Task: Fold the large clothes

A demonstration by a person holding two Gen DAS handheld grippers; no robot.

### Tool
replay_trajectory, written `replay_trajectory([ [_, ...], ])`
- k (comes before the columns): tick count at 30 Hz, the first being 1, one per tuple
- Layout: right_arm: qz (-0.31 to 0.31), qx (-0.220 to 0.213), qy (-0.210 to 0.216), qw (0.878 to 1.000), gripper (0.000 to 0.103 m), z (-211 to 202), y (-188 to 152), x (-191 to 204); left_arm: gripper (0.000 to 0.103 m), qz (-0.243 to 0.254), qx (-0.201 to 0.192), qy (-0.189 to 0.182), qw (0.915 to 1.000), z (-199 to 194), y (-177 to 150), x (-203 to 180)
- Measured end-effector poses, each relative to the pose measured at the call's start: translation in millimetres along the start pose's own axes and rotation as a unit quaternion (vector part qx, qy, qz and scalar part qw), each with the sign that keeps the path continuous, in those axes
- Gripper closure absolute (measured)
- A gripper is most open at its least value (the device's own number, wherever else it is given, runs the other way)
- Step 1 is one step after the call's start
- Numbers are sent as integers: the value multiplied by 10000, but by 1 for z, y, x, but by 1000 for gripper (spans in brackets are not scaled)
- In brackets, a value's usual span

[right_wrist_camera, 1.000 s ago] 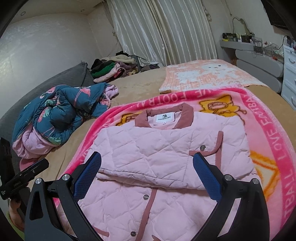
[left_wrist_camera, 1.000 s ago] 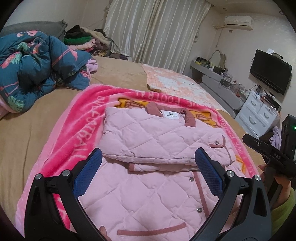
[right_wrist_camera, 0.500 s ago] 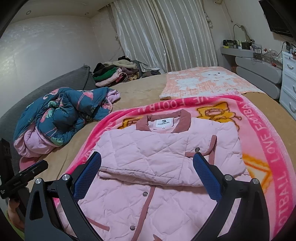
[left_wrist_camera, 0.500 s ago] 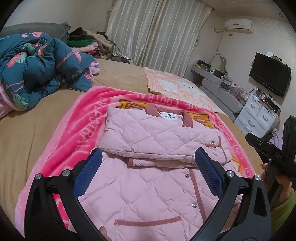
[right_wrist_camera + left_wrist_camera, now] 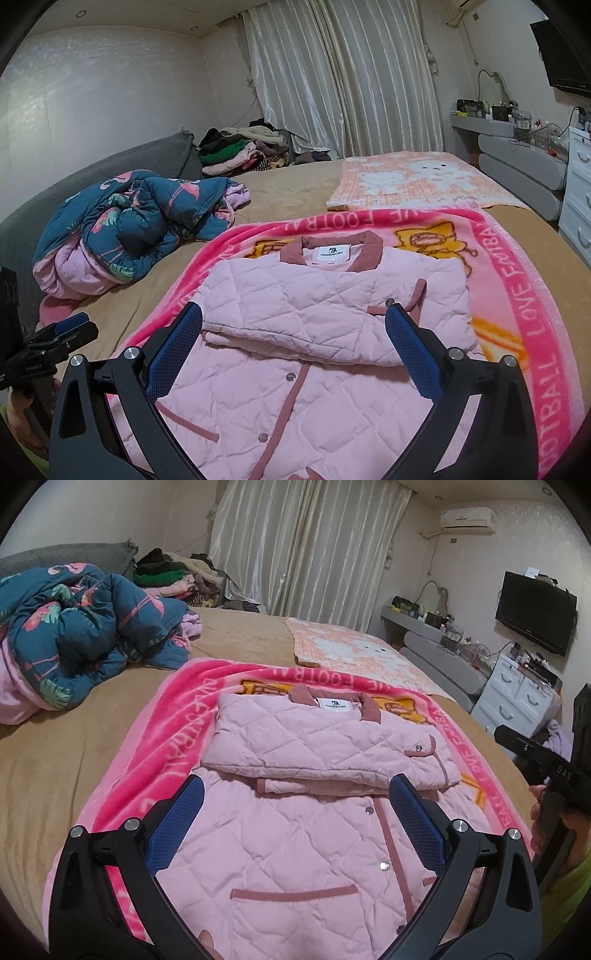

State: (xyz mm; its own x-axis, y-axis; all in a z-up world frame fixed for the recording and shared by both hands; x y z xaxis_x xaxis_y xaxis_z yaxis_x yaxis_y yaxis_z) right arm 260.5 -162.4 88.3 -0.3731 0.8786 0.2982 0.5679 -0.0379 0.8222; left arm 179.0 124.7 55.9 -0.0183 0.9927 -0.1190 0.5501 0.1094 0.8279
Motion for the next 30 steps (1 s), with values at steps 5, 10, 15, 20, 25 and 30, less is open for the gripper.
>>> replay_trajectory([
  [5,-4,-32,-12,10000,4,-13,-4,-2,9,101,5,58,9999,-10,-7,-7],
  [10,-38,-38,3,10000,4,-23,-9,-3,9,200,-6,115,9997,-20,-14,-14],
  [15,-74,0,14,10000,4,-29,-17,-2,9,216,24,164,9996,-26,-22,-18],
  [20,-138,23,14,9999,4,-37,-23,-1,9,237,14,206,9995,-34,-29,-22],
  [25,-243,84,0,9997,4,-46,-32,1,9,204,57,248,9995,-40,-37,-22],
  [30,-269,132,-47,9995,4,-54,-41,-2,9,207,100,305,9993,-45,-46,-21],
])
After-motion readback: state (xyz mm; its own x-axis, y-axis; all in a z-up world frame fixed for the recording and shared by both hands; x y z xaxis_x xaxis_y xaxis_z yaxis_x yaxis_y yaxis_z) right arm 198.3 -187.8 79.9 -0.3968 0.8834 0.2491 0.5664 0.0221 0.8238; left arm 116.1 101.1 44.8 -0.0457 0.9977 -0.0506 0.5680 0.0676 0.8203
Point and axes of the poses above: each gripper's, at about its wrist camera, not at the fingertips, and z roughly the way its jaws point, x to its left, y to its top, the point moved 5 cm from there along z, roughly the way its jaws point, and after that the axes turned 5 degrees about z, right-handed, at the moved point
